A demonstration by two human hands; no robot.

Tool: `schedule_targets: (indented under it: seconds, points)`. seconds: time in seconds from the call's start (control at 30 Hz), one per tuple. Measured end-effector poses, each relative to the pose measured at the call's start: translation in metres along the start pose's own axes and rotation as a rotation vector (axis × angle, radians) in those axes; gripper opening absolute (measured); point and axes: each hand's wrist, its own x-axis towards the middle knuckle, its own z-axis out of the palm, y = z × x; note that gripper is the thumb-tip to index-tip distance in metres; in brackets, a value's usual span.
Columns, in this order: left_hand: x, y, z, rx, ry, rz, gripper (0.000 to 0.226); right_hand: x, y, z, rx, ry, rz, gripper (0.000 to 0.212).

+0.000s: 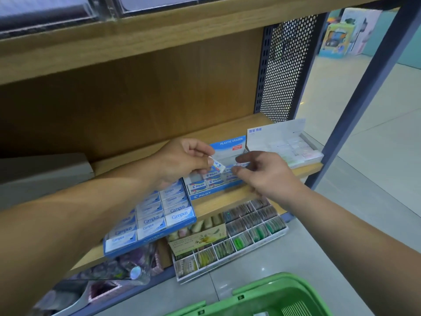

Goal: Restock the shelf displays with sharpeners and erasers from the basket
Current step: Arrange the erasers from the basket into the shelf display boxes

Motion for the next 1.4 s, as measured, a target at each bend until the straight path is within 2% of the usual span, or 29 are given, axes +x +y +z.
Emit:
schedule_targets:
  seconds: [0.07,0.17,0.23,0.3,0.37,0.5,0.6,0.7,0.87,1.07,1.27,1.4]
  points:
    - [-0.007,0.003,-0.005,-0.068,-0.017,-0.006,0.028,-0.002,-0.019,0.012,0.139,-0.07,0.049,0.021]
    - [-0.012,0.005,-0.012,-0.157,0.038,0.026,0.029,-0.003,-0.037,0.029,0.284,-0.098,0.09,0.006]
    - [-0.013,0.004,-0.015,-0.291,0.097,0.021,0.026,-0.003,-0.044,0.036,0.419,-0.104,0.113,0.007]
    - [-0.015,0.0,-0.017,-0.378,0.089,-0.006,0.02,-0.003,-0.047,0.042,0.427,-0.122,0.114,0.01]
    - [-0.015,-0.005,-0.019,-0.275,0.068,-0.019,0.018,-0.001,-0.043,0.046,0.251,-0.132,0.104,0.014]
    - [-0.005,-0.018,-0.03,0.336,0.106,0.112,0.017,0.01,-0.017,0.037,-0.337,-0.044,-0.057,0.013]
    - [0.002,-0.025,-0.029,0.614,0.122,0.166,0.016,0.006,-0.01,0.026,-0.61,-0.019,-0.135,0.039]
    - [0.006,-0.033,-0.024,0.684,0.148,0.188,0.007,0.003,-0.007,0.023,-0.753,-0.048,-0.208,0.059]
    - [0.009,-0.043,-0.014,0.648,0.215,0.237,0.003,0.003,0.002,0.022,-0.831,-0.063,-0.195,0.065]
    - [0.01,-0.049,-0.018,0.903,0.06,0.246,0.015,0.005,0.004,0.023,-0.818,-0.05,-0.193,0.066]
    - [-0.002,-0.043,-0.017,0.776,0.117,0.191,0.018,-0.003,-0.005,0.02,-0.802,-0.048,-0.2,0.058]
    - [-0.029,-0.035,-0.015,0.816,0.164,0.203,0.026,-0.023,-0.015,0.02,-0.846,0.0,-0.295,0.055]
